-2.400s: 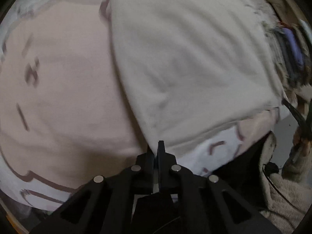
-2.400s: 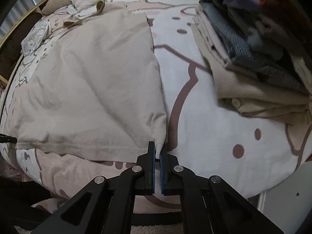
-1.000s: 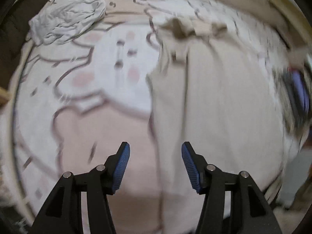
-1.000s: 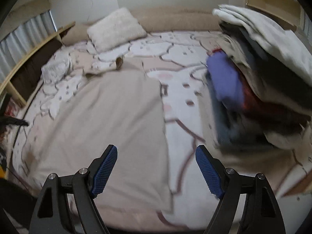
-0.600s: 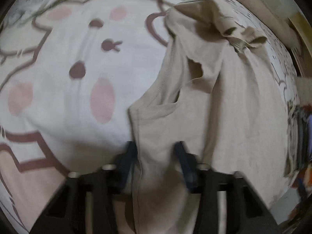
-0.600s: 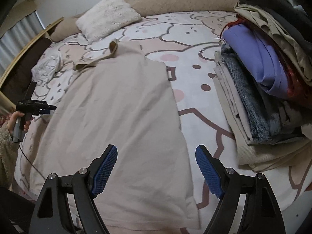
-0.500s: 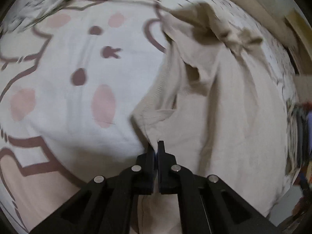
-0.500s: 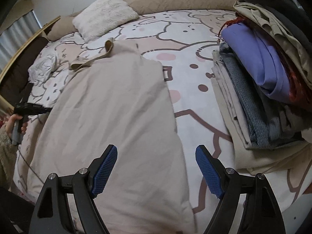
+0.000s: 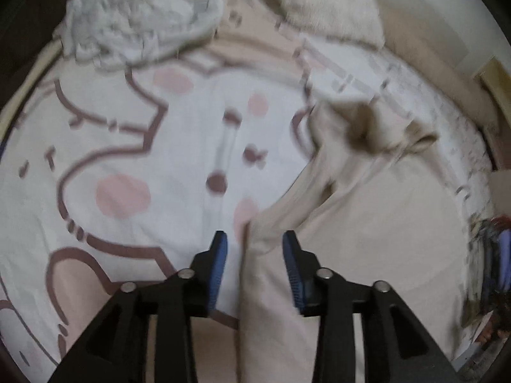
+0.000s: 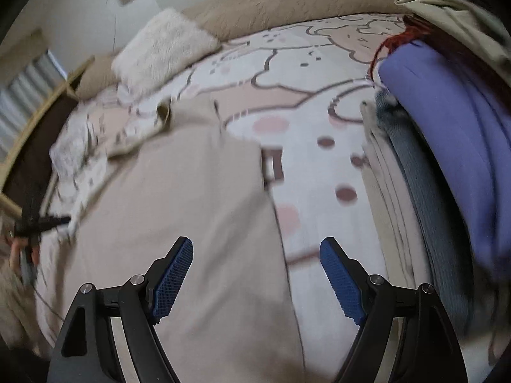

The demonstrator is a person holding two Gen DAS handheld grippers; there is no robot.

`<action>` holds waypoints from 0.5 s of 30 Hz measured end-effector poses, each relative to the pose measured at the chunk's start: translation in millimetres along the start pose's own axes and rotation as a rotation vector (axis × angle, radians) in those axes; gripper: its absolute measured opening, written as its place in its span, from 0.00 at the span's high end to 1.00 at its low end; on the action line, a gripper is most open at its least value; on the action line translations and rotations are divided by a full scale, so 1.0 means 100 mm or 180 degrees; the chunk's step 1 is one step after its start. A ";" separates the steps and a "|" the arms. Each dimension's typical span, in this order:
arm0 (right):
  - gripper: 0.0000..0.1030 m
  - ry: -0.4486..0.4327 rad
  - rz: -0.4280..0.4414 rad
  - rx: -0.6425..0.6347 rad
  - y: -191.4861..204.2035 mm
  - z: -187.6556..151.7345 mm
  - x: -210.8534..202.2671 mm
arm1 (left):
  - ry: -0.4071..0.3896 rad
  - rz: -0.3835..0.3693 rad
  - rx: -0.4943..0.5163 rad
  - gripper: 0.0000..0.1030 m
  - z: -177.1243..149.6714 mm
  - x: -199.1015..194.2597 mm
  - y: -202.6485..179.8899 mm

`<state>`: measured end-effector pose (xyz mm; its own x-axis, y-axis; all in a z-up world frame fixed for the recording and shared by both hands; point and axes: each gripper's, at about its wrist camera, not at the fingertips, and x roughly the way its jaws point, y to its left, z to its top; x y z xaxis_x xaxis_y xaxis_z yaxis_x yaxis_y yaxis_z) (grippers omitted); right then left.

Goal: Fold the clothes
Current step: 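Release the hem and reposition both tools over the flattened garment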

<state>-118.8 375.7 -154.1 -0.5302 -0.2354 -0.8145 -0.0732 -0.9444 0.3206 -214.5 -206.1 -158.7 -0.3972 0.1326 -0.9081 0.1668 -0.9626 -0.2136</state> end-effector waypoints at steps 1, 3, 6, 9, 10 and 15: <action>0.24 0.0014 0.0046 0.0011 0.00 0.08 0.06 | -0.0067 -0.0047 0.0039 0.60 0.04 -0.07 -0.08; 0.30 0.0052 0.0097 -0.0028 0.03 0.24 0.24 | -0.0200 -0.0142 0.0121 0.54 0.13 -0.22 -0.24; 0.33 0.0185 0.0099 -0.0192 0.13 0.46 0.60 | -0.0283 -0.0407 0.0280 0.51 0.18 -0.28 -0.57; 0.42 0.0378 -0.0005 -0.0379 0.17 0.59 0.98 | -0.0184 -0.0569 0.0430 0.51 0.20 -0.13 -0.88; 0.49 0.0468 -0.0034 -0.0378 0.16 0.60 1.10 | -0.0134 -0.0621 0.0495 0.51 0.19 -0.07 -0.98; 0.97 0.0233 -0.0417 -0.1019 0.53 0.45 1.19 | 0.0134 -0.0749 0.0892 0.51 0.03 0.24 -1.42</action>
<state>-223.7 308.5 -212.0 -0.4709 -0.1124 -0.8750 0.1382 -0.9890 0.0527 -250.6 -66.9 -149.3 -0.3567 0.3623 -0.8611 -0.1808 -0.9311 -0.3168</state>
